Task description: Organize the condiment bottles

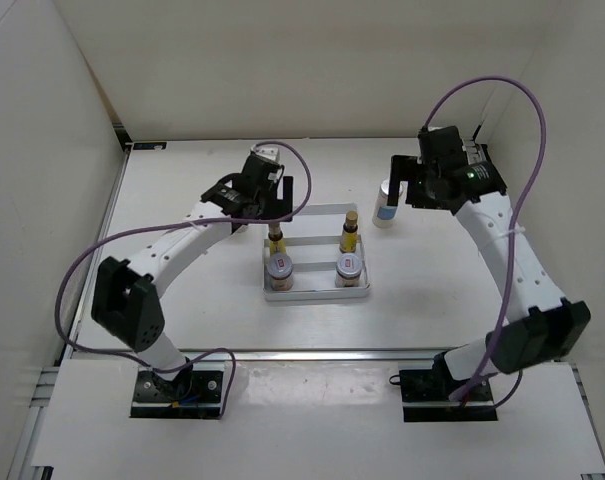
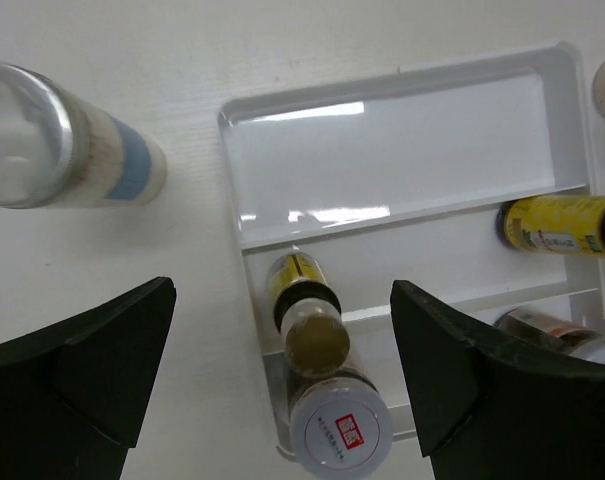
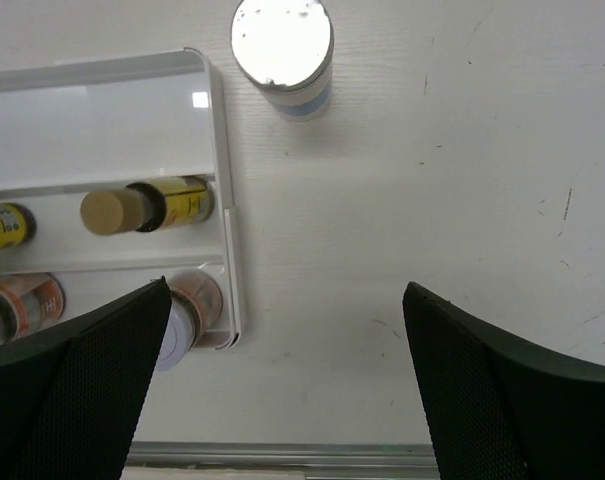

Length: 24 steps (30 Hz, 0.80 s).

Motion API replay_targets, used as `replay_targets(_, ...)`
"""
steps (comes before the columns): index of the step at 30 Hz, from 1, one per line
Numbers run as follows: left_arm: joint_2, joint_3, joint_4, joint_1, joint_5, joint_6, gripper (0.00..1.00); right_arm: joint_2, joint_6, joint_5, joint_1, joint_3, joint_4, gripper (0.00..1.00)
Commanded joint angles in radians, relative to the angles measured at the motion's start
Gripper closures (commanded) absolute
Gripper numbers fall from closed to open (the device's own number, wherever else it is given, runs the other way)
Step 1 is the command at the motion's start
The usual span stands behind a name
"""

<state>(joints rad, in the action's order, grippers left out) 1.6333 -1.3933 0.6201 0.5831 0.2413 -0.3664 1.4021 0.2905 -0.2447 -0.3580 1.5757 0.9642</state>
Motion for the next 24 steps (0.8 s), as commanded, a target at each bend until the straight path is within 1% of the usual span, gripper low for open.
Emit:
replay_targets(1, -0.186, -0.065, 0.012, 0.004, 0.117, 0.069, 0.0, 0.131, -0.051, 0.12, 0.091, 0.046, -0.125, 0.0)
replay_targets(2, -0.202, -0.065, 0.012, 0.004, 0.137, 0.107, 0.0, 0.161, -0.065, 0.174, 0.103, 0.058, -0.146, 0.0)
replay_targets(3, -0.214, -0.065, 0.012, 0.004, 0.176, 0.122, 0.0, 0.228, -0.065, 0.191, 0.125, 0.073, -0.165, 0.0)
replay_targets(4, -0.227, -0.065, 0.012, -0.02, 0.187, 0.136, 0.0, 0.266, -0.065, 0.2, 0.125, 0.092, -0.177, 0.0)
replay_targets(5, -0.227, -0.056, 0.012, -0.034, 0.187, 0.151, 0.0, 0.305, -0.074, 0.2, 0.135, 0.142, -0.177, 0.0)
replay_targets(6, -0.237, -0.044, 0.012, -0.049, 0.187, 0.152, 0.0, 0.377, -0.074, 0.209, 0.136, 0.168, -0.177, 0.0)
replay_targets(8, -0.251, -0.006, 0.012, -0.097, 0.187, 0.152, 0.0, 0.443, -0.083, 0.234, 0.136, 0.248, -0.177, 0.0)
replay_targets(10, -0.251, 0.017, 0.0, -0.132, 0.187, 0.152, 0.0, 0.53, -0.109, 0.234, 0.136, 0.299, -0.177, 0.0)
replay_targets(11, -0.251, 0.026, -0.013, -0.161, 0.164, 0.152, 0.0, 0.578, -0.109, 0.234, 0.136, 0.322, -0.177, 0.0)
replay_targets(15, -0.198, 0.039, -0.013, -0.197, 0.124, 0.152, 0.0, 0.685, -0.109, 0.234, 0.136, 0.415, -0.162, 0.0)
replay_targets(16, -0.187, 0.039, -0.013, -0.206, 0.124, 0.152, 0.0, 0.698, -0.109, 0.234, 0.136, 0.429, -0.162, 0.03)
replay_targets(17, -0.187, 0.049, -0.013, -0.215, 0.124, 0.143, 0.0, 0.707, -0.109, 0.234, 0.136, 0.429, -0.162, 0.1)
replay_targets(18, -0.187, 0.05, -0.013, -0.215, 0.124, 0.132, 0.0, 0.707, -0.109, 0.223, 0.136, 0.429, -0.153, 0.27)
replay_targets(20, -0.187, 0.059, -0.013, -0.238, 0.124, 0.123, 0.0, 0.683, -0.097, 0.184, 0.123, 0.429, -0.153, 0.43)
replay_targets(21, -0.187, 0.071, -0.013, -0.238, 0.124, 0.107, 0.0, 0.672, -0.097, 0.164, 0.123, 0.429, -0.153, 0.57)
replay_targets(22, -0.196, 0.071, -0.025, -0.252, 0.107, 0.107, 0.0, 0.654, -0.109, 0.147, 0.11, 0.429, -0.142, 0.61)
replay_targets(23, -0.196, 0.085, -0.025, -0.265, 0.096, 0.107, 0.0, 0.644, -0.119, 0.122, 0.096, 0.464, -0.122, 0.64)
replay_targets(24, -0.196, 0.085, -0.034, -0.266, 0.096, 0.107, 0.0, 0.635, -0.132, 0.081, 0.096, 0.484, -0.111, 0.7)
